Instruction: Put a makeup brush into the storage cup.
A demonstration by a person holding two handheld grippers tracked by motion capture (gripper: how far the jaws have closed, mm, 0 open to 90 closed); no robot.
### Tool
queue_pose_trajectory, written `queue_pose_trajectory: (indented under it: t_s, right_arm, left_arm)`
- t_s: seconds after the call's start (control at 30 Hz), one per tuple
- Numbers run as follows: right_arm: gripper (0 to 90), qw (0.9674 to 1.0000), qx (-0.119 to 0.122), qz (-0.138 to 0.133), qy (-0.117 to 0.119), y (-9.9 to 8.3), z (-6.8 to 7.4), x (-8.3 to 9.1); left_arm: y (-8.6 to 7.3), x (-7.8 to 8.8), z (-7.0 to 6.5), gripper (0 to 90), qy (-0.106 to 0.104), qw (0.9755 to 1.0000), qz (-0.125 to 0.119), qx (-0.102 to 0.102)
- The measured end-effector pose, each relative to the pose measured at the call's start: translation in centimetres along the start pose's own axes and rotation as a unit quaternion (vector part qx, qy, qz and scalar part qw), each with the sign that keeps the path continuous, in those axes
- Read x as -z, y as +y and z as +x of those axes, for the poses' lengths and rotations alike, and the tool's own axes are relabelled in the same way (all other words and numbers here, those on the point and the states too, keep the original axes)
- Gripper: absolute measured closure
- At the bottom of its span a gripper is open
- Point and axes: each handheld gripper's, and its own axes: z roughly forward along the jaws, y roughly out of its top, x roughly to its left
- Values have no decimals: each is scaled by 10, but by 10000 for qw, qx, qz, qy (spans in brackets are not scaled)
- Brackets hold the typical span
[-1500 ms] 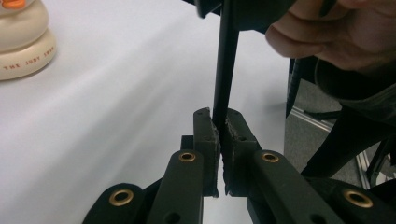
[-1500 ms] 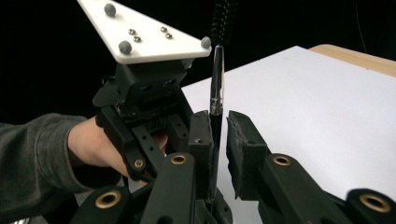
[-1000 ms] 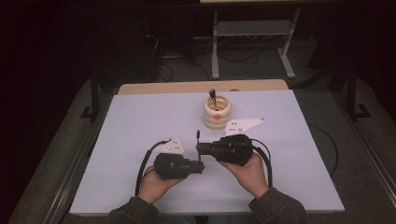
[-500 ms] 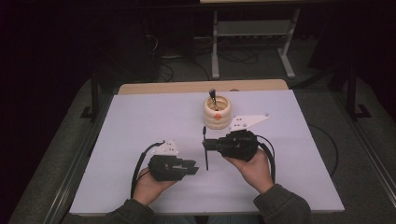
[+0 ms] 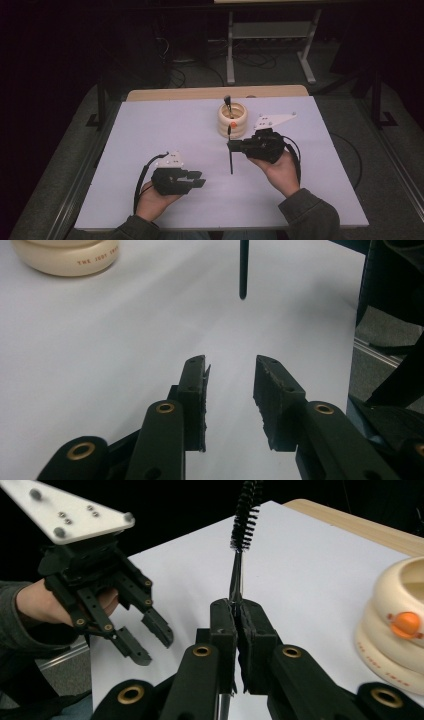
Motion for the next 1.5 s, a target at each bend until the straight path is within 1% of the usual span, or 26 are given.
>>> queue_pose_trajectory:
  t_s: [0.03,0.13,0.3,0.37,0.4,0.5,0.57,0.6,0.67,0.7,0.77,0.83,0.93,1.0,1.07,1.17,1.27,1.33,1.37,1.5]
  right_arm:
    - [849,10000,-7,16,-30,1,-2,1]
    - [849,9999,-44,-35,-84,4,-8,5]
    - [849,9998,-117,-55,-167,8,-20,10]
    - [849,9996,-147,-65,-217,11,-23,12]
    - [849,9996,-152,-63,-217,12,-24,13]
    - [849,9995,-152,-73,-276,16,-29,15]
    - [848,9994,-152,-65,-309,19,-31,15]
    - [849,9993,-189,-63,-312,20,-32,15]
    - [849,9993,-157,-75,-333,23,-36,15]
    - [849,9992,-198,-44,-348,25,-36,15]
    - [849,9990,-173,-53,-402,28,-40,15]
    - [849,9988,-204,-55,-442,31,-44,16]
    - [849,9983,-236,-91,-529,37,-50,18]
    - [849,9980,-258,-120,-567,41,-54,20]
    - [849,9976,-262,-121,-625,44,-59,20]
    - [849,9971,-323,-167,-674,49,-65,20]
    - [849,9965,-392,-178,-718,54,-72,17]
    - [849,9963,-399,-199,-737,57,-75,17]
    - [849,9961,-403,-217,-753,59,-77,16]
    - [849,9954,-444,-262,-805,66,-81,14]
  left_arm:
    - [0,1,0,651,1,10000,-17,36]
    - [-1,4,1,638,40,10000,-14,4]
    - [-4,8,4,636,82,9999,56,21]
    - [-4,8,4,636,99,9999,43,41]
    - [-4,9,4,636,110,9999,51,2]
    - [-5,10,4,636,142,9999,53,-10]
    - [-5,10,4,635,143,9999,38,24]
    - [-6,11,5,632,153,9999,40,8]
    - [-6,12,5,626,170,9998,27,65]
    - [-6,13,5,623,169,9998,15,64]
    - [-6,13,6,618,182,9998,36,27]
    - [-7,13,7,612,174,9998,38,61]
    - [-7,12,7,607,170,9998,51,21]
    - [-8,12,7,606,168,9998,42,60]
    - [-8,12,7,605,167,9998,31,93]
    - [-8,13,8,602,168,9998,34,55]
    - [-8,13,8,598,166,9998,30,63]
    - [-8,13,8,594,183,9998,43,66]
    - [-8,14,8,592,179,9998,21,104]
    - [-8,14,8,586,183,9998,-14,128]
